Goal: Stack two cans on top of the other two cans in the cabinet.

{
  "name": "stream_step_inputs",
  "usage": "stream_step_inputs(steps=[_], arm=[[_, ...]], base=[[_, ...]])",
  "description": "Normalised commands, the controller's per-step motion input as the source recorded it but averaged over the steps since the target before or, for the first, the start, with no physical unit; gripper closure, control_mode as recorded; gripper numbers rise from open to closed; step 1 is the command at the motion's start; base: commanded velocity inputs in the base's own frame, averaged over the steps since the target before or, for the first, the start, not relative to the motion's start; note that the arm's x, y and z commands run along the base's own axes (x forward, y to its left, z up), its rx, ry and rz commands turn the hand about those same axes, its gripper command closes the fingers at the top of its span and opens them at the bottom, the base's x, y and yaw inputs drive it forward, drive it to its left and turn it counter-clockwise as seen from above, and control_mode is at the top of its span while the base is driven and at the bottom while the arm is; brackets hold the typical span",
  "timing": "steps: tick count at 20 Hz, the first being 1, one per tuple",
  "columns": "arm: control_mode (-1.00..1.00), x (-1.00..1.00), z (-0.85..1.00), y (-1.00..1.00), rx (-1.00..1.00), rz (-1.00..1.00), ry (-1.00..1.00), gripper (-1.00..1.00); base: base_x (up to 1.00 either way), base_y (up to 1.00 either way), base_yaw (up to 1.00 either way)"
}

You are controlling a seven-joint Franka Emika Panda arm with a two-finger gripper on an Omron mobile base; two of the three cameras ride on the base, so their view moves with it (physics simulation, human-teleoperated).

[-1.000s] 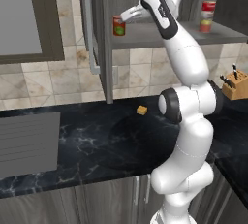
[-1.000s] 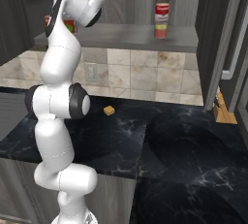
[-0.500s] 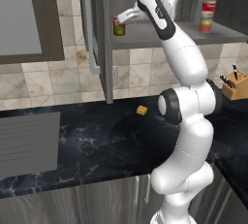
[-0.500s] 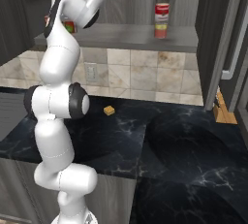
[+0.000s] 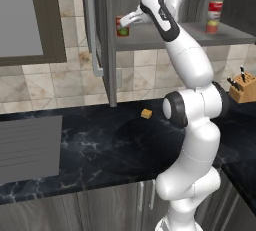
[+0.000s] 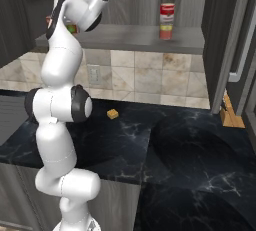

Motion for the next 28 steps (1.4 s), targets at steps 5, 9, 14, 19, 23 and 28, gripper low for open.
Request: stream_step_inputs(steps=[5, 9, 14, 19, 23, 28], arm=[[-1.00, 0.02, -0.02, 0.07, 0.00, 0.03, 0.00, 1.00], [-1.00, -0.02, 0.01, 0.03, 0.00, 0.02, 0.00, 1.00], [-1.00, -0.25, 0.14, -0.04, -0.01, 0.00, -0.05, 1.00], [-1.00, -0.21, 0.20, -0.06, -0.01, 0.00, -0.13, 1.00], [-1.00, -0.29, 0.08, -0.01, 0.00, 0.00, -0.19, 1.00], [-1.00, -0.17, 0.18, -0.01, 0.00, 0.00, -0.09, 1.00]], base=[[0.00, 0.00, 0.00], [0.00, 0.00, 0.00], [0.00, 0.00, 0.00], [0.00, 0.00, 0.00], [0.00, 0.00, 0.00], [0.00, 0.00, 0.00]])
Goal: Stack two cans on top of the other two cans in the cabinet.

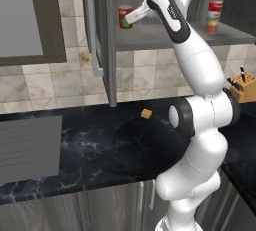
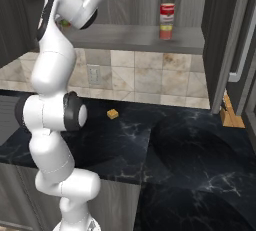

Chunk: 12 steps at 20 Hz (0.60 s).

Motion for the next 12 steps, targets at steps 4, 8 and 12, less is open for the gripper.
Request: stream_step_inputs(steps=[4, 8, 12], arm=[[-1.00, -0.07, 0.20, 0.00, 0.00, 0.00, -0.04, 1.00], [-1.00, 0.00, 0.30, 0.00, 0.00, 0.00, 0.00, 1.00], [-1.00, 0.00, 0.32, 0.00, 0.00, 0.00, 0.02, 1.00]], base=[[0.00, 0.00, 0.00], [0.00, 0.00, 0.00], [0.00, 0.00, 0.00]])
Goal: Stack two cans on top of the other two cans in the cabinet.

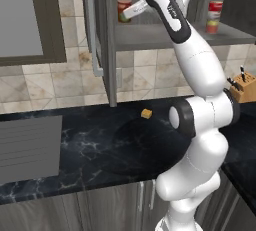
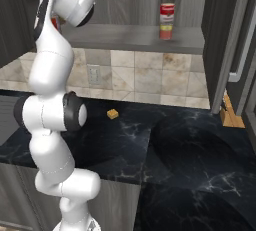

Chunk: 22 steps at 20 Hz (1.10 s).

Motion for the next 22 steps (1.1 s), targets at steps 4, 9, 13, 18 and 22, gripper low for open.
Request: stream_step_inputs(steps=[4, 9, 13, 18, 22], arm=[[-1.00, 0.00, 0.26, 0.00, 0.01, 0.00, 0.03, 1.00], [-1.00, 0.00, 0.07, 0.06, 0.02, 0.00, 0.03, 1.00], [-1.00, 0.00, 0.00, 0.10, 0.01, 0.00, 0.05, 1.00], [-1.00, -0.01, 0.00, 0.18, 0.01, 0.00, 0.01, 1.00], [-1.00, 0.00, -0.03, 0.18, 0.00, 0.00, 0.00, 1.00]], base=[[0.00, 0.00, 0.00], [0.00, 0.00, 0.00], [0.00, 0.00, 0.00], [0.00, 0.00, 0.00], [0.00, 0.00, 0.00]])
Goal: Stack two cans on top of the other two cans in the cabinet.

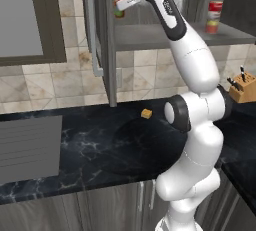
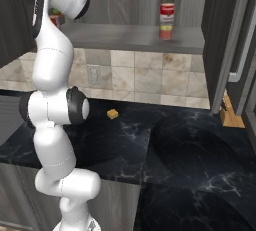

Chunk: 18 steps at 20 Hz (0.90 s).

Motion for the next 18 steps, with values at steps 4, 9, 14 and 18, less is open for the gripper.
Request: stream_step_inputs(steps=[4, 9, 14, 18], arm=[[-1.00, 0.00, -0.10, 0.15, 0.00, 0.00, 0.00, 1.00], [-1.00, 0.00, -0.07, 0.12, 0.00, 0.00, 0.00, 1.00], [-1.00, 0.01, -0.02, 0.13, 0.00, 0.00, 0.00, 1.00], [-1.00, 0.01, 0.00, 0.11, 0.00, 0.00, 0.00, 1.00]], base=[[0.00, 0.00, 0.00], [0.00, 0.00, 0.00], [0.00, 0.00, 0.00], [0.00, 0.00, 0.00]])
